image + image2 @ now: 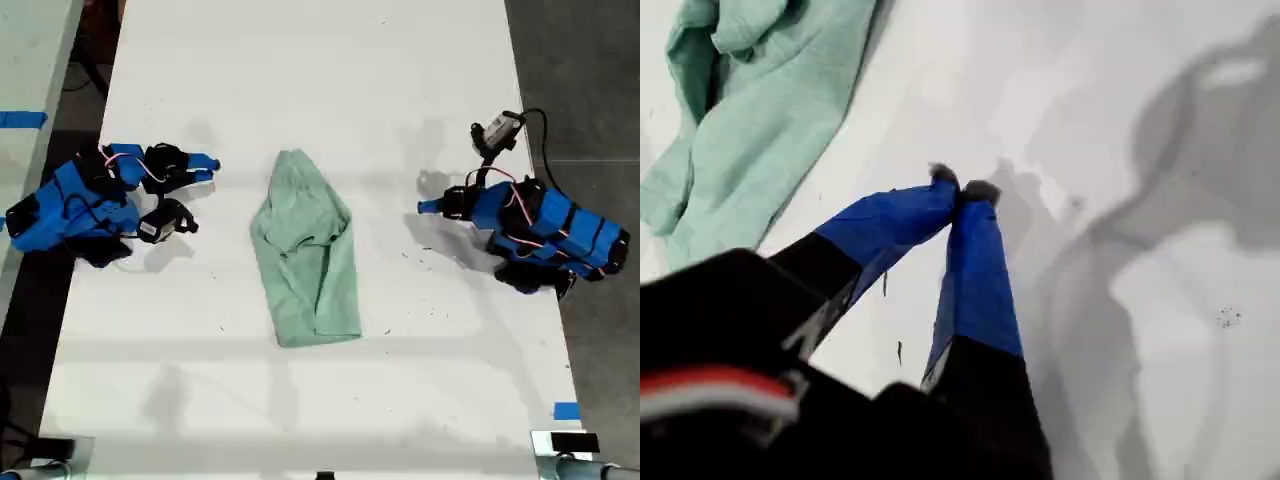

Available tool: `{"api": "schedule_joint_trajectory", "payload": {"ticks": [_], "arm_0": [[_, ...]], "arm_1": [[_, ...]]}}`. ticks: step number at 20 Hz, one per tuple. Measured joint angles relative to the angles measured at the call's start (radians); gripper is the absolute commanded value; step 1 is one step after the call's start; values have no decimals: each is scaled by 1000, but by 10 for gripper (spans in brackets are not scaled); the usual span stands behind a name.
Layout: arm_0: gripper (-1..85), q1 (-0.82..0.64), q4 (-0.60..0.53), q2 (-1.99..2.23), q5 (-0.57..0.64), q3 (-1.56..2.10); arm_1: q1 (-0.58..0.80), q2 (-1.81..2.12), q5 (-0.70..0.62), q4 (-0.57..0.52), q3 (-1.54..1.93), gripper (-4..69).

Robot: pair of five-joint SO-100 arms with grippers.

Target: Fold t shirt

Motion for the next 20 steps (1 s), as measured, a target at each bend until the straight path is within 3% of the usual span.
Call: {"api": "schedule_joint_trajectory", "payload": {"ticks": [1, 4, 11, 14, 17, 20], "arm_0": [[26, 0, 0, 0, 3, 0], [26, 75, 0, 0, 60, 0], [-3, 92, 0, 0, 63, 0], [-3, 170, -69, 0, 153, 0], [-3, 244, -103, -32, 164, -21], [-3, 356, -106, -423, 133, -285]], "arm_1": [[2, 0, 0, 2, 0, 21], [37, 2, 0, 138, 0, 19], [29, 2, 11, 146, 0, 13], [-12, 2, 34, 156, -2, 7], [-127, -44, 64, 156, -57, 7], [-202, -400, 130, 156, -319, 7]]}}
